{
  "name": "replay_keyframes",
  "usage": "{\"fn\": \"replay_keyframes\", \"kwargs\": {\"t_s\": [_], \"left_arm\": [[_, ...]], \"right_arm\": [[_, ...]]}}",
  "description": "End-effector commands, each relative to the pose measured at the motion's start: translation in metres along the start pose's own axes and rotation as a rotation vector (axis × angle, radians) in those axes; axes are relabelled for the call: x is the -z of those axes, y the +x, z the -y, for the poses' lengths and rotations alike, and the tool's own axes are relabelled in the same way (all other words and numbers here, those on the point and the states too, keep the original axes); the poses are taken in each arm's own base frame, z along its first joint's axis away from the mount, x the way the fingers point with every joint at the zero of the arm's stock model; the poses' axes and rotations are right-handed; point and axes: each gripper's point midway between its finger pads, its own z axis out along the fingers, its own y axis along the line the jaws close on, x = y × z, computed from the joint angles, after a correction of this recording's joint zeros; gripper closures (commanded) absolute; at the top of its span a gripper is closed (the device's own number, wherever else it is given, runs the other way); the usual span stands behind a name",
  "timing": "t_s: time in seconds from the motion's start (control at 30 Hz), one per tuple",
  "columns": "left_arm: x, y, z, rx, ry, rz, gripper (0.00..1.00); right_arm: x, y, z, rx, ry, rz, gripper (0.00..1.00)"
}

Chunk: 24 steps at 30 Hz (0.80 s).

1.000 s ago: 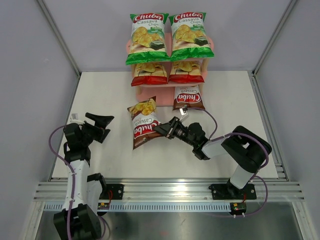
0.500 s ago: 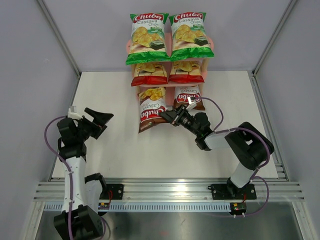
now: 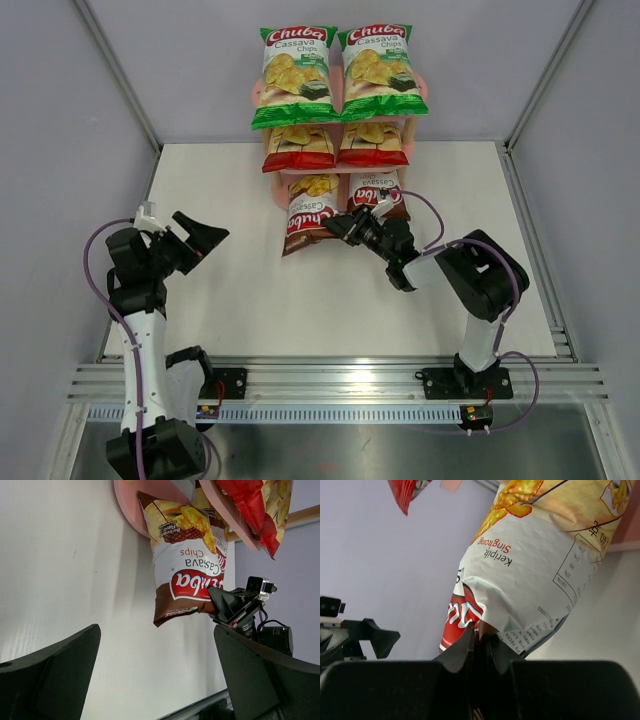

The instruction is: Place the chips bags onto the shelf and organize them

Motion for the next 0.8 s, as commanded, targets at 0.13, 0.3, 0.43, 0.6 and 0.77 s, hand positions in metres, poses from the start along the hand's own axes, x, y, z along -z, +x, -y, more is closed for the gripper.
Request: {"fn": "replay_keyframes", "kwargs": {"t_s": [0.13,0.3,0.43,0.6,0.77], "left_arm": [[0.004,-0.001,0.011,-0.062,0.050,-0.009,0.01],[0.004,0.000,0.013,-0.070,0.061,-0.020,0.01],[0.004,0.001,0.016,-0.080,0.070,-0.025,0.01],[0.003,0.002,0.017,-0.085,0.075,-0.035,0.01],[0.003,0.002,0.021,-0.092,0.086,-0.042,0.01]], "right_arm": [[-0.031,-0.053,-0.020,0.082,-0.066,0.153,0.97],[-0.048,-0.060,-0.003,0.066,-0.043,0.162,0.97],[-0.060,-0.061,0.004,0.062,-0.039,0.161,0.96],[-0.076,-0.052,0.016,0.052,-0.012,0.094,0.93],[-0.084,-0.051,0.023,0.030,0.009,0.075,0.86]]}}
